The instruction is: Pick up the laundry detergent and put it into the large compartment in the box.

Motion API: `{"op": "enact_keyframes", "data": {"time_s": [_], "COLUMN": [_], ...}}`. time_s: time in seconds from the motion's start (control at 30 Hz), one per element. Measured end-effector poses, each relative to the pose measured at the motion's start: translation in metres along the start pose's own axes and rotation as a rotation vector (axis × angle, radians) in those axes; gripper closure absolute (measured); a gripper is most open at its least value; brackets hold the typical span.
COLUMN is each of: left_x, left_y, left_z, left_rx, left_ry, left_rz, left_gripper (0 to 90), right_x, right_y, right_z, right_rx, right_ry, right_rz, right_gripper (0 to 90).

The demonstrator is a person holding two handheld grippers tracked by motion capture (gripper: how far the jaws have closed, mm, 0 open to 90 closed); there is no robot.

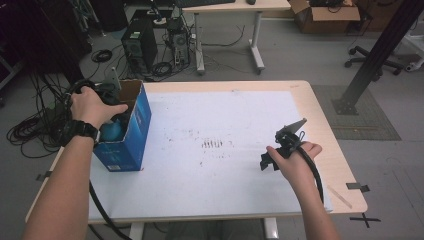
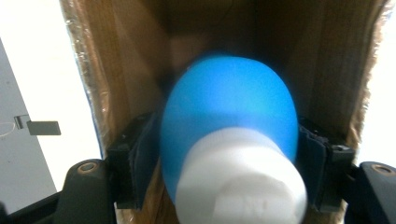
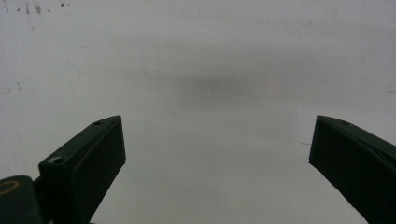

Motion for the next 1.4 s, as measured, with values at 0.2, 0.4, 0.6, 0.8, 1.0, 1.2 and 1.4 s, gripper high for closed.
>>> {"op": "enact_keyframes", "data": {"time_s": [0.2,0.4,0.6,0.8,1.0,1.2,1.4], "left_x": [-0.001,-0.001,-0.001,0.001,0.003,0.003,0.003], "left_y": [-0.016,-0.041,-0.068,-0.086,-0.088,-0.079,-0.067], "left_z": [-0.002,-0.007,-0.021,-0.049,-0.085,-0.121,-0.151], "left_rx": [0.012,0.034,0.052,0.057,0.047,0.044,0.040], "left_ry": [0.001,0.010,0.026,0.061,0.113,0.163,0.188], "left_rz": [-0.023,-0.056,-0.093,-0.117,-0.119,-0.108,-0.109], "left_gripper": [29.6,29.7,30.1,30.5,28.3,21.8,14.9], "right_x": [0.000,0.000,0.000,0.000,-0.001,-0.004,-0.008], "right_y": [-0.002,-0.005,-0.009,-0.011,-0.013,-0.014,-0.014], "right_z": [0.000,0.000,-0.002,-0.003,-0.004,-0.006,-0.010], "right_rx": [0.001,0.005,0.009,0.012,0.013,0.018,0.024], "right_ry": [0.000,-0.005,-0.004,-0.003,-0.010,-0.010,-0.013], "right_rz": [-0.004,-0.011,-0.015,-0.019,-0.025,-0.025,-0.030], "right_gripper": [3.6,3.6,3.6,3.6,3.6,3.6,3.6]}}
Point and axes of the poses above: each handheld gripper's, and its own axes: y roughly forward along the jaws, x roughly out of its top, z roughly to its left, the point moved 5 cm from there along y, roughly forward along the jaws, and after that the axes turned 2 degrees about -y, right-handed, at the moved point
